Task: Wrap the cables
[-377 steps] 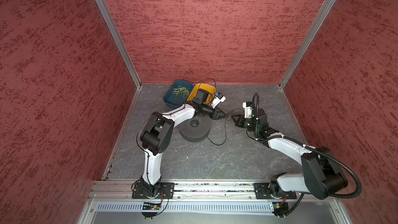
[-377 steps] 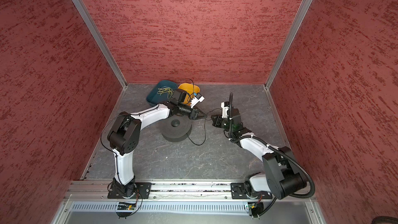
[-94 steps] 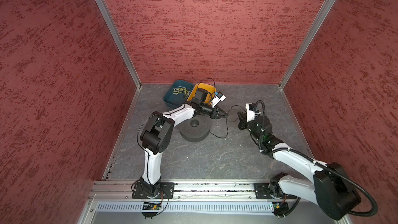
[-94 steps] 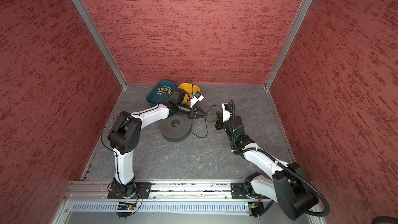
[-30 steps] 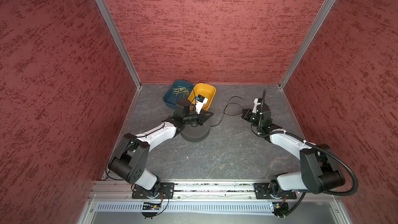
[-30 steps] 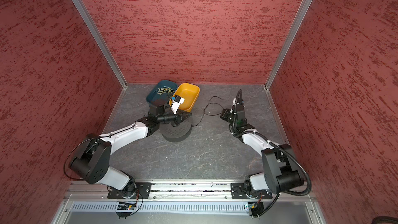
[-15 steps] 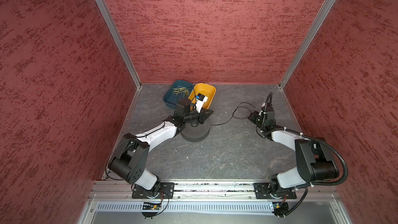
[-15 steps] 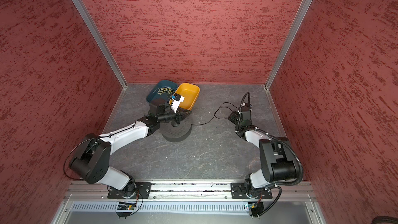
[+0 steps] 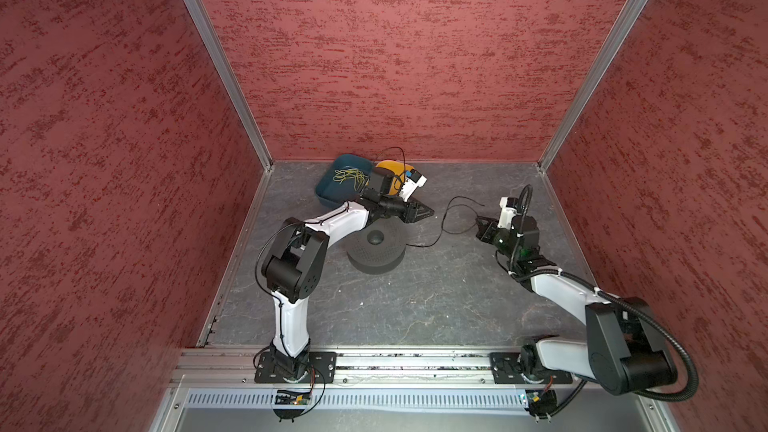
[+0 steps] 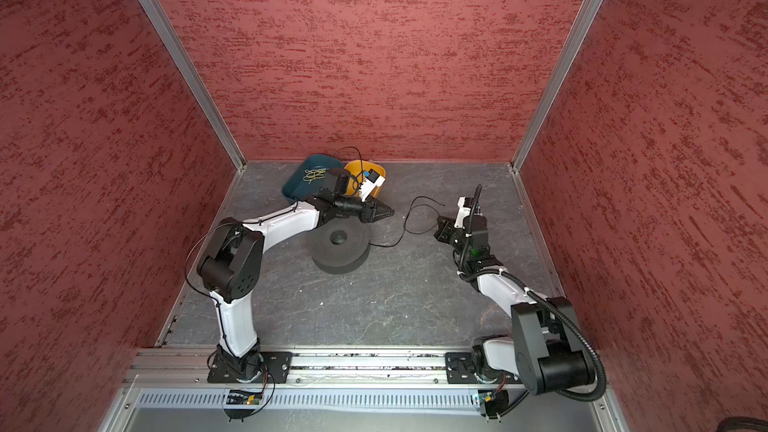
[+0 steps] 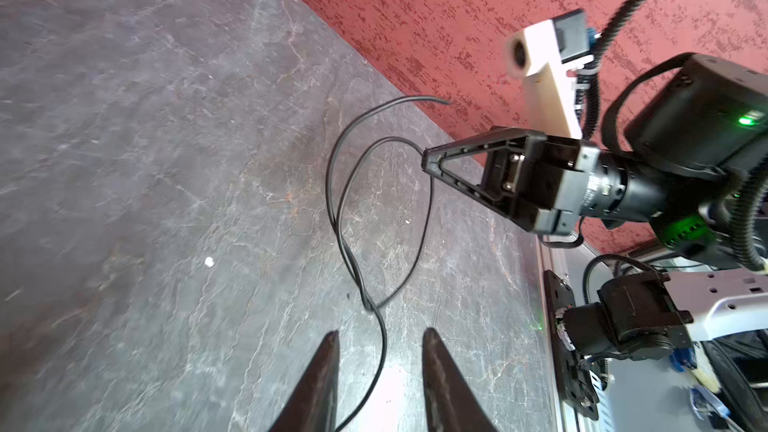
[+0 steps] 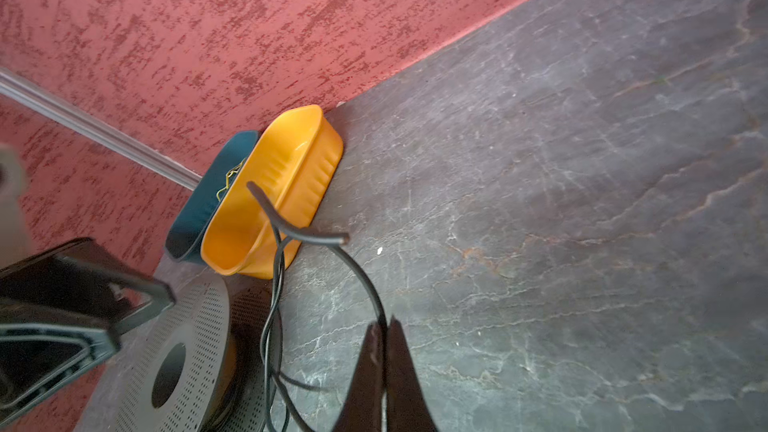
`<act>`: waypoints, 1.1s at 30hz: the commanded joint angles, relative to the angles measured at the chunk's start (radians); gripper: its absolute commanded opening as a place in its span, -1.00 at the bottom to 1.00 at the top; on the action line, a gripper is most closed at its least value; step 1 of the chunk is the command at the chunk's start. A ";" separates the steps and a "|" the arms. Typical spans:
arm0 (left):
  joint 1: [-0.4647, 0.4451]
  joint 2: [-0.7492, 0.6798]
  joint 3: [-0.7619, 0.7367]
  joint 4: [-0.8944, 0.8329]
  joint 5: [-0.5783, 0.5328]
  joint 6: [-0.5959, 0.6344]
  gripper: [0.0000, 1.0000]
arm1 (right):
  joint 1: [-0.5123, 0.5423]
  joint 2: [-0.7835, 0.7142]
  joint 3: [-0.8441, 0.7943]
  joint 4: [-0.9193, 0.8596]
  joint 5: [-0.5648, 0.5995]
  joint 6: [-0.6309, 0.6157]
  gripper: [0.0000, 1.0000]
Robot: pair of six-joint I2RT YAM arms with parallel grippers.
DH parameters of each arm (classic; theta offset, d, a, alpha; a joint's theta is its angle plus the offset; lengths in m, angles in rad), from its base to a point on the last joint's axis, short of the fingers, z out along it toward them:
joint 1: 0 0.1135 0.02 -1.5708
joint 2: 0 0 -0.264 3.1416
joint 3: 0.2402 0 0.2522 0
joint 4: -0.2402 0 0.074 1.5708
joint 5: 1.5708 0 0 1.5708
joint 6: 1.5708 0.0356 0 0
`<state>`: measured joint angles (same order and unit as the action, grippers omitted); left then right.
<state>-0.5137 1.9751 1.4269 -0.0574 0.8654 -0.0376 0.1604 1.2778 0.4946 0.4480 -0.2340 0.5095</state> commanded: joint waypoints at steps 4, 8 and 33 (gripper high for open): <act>-0.038 0.088 0.098 -0.165 0.005 0.067 -0.29 | 0.030 -0.036 -0.017 0.059 -0.007 -0.049 -1.00; -0.041 0.118 0.117 -0.189 -0.003 0.073 -0.29 | 0.038 -0.041 -0.014 0.057 -0.001 -0.054 -1.00; -0.040 0.111 0.095 -0.146 -0.067 0.036 -1.00 | 0.057 -0.026 -0.011 0.057 0.022 -0.049 -1.00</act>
<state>-0.5575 2.1094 1.5372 -0.2291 0.8288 0.0051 0.2089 1.2556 0.4889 0.4671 -0.2298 0.4706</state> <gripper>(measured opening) 0.058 0.048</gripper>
